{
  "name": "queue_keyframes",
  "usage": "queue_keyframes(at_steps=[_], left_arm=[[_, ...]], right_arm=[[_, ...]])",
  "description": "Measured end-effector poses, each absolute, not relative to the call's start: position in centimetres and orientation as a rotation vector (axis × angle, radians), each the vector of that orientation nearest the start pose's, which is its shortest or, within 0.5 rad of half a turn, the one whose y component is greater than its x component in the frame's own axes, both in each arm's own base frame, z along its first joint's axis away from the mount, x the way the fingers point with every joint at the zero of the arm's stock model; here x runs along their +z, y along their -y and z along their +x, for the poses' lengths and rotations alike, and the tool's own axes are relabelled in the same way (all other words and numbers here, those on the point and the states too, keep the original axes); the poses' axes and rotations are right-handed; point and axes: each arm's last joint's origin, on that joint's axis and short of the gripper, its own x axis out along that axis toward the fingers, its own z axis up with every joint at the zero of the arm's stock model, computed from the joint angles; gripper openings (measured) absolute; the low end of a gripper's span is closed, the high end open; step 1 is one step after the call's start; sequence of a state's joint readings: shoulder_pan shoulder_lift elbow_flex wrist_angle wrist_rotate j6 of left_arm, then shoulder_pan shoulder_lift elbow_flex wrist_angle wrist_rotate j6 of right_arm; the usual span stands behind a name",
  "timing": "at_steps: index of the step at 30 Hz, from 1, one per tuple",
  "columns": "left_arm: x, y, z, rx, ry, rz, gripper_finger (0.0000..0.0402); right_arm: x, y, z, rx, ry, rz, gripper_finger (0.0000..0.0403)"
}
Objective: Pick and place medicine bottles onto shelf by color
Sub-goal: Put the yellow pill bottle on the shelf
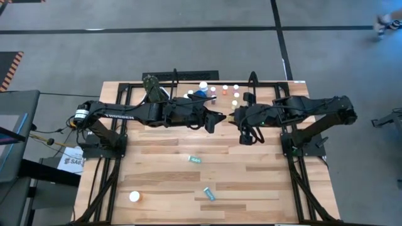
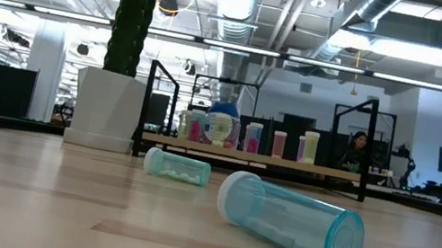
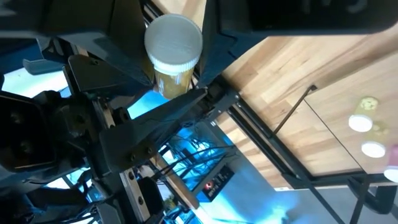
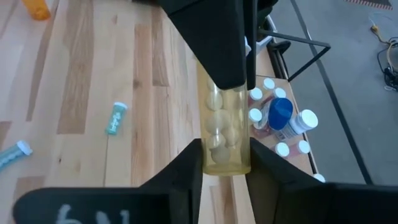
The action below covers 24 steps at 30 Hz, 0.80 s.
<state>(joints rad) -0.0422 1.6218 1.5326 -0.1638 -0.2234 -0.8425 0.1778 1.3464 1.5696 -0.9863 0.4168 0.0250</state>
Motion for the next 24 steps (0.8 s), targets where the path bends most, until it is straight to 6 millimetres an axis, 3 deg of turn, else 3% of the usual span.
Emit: queue_keyframes(at_steps=[15,24], left_arm=[[38.09,0.98,37.57,0.266,-0.165,-0.803,0.0092],[38.04,0.99,37.56,0.267,-0.169,-0.809,0.0091]], right_arm=[[40.85,-3.34,25.30,-0.233,-0.730,-0.208,0.0123],[40.85,-3.33,25.31,-0.226,-0.732,-0.230,0.0161]])
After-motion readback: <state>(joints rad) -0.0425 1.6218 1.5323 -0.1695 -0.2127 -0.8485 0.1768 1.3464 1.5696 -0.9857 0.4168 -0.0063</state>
